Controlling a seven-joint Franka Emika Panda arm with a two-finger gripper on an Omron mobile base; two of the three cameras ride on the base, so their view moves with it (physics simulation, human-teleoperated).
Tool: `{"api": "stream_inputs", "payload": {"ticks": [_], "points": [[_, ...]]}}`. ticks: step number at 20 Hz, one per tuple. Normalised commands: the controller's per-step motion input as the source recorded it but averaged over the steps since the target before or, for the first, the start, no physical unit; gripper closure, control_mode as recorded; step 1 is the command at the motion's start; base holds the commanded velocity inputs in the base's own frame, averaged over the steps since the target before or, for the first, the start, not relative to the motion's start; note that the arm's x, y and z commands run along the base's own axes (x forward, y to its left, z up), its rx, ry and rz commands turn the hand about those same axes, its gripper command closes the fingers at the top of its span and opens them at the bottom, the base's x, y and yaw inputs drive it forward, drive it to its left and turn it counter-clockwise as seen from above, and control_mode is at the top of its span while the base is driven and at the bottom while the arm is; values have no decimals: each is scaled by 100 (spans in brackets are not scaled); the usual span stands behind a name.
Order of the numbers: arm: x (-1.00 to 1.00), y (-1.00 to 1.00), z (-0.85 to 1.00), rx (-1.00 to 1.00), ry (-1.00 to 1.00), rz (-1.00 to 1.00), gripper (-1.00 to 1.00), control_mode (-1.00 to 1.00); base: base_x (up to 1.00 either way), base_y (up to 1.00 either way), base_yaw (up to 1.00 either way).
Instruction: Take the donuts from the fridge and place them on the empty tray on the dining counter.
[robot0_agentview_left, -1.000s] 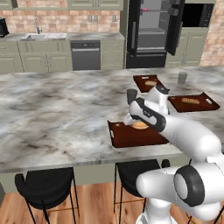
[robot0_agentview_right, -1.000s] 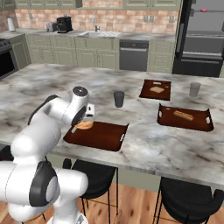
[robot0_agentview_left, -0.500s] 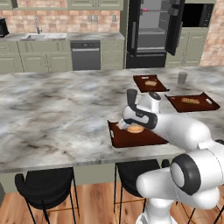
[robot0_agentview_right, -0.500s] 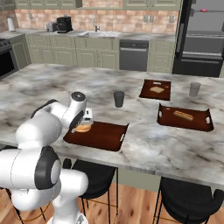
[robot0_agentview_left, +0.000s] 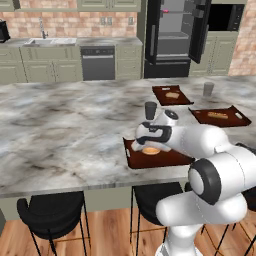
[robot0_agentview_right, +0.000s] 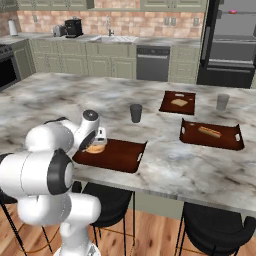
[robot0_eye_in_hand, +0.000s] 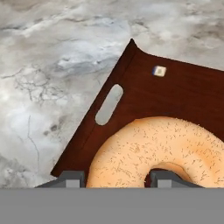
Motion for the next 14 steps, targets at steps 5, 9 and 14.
{"api": "stream_inputs", "payload": {"ticks": [5, 9, 14], "points": [[29, 0, -30, 0, 0, 0, 100, -100, 0, 0, 0], [40, 0, -29, 0, -1, 0, 100, -100, 0, 0, 0], [41, 0, -32, 0, -3, 0, 100, -100, 0, 0, 0]]}}
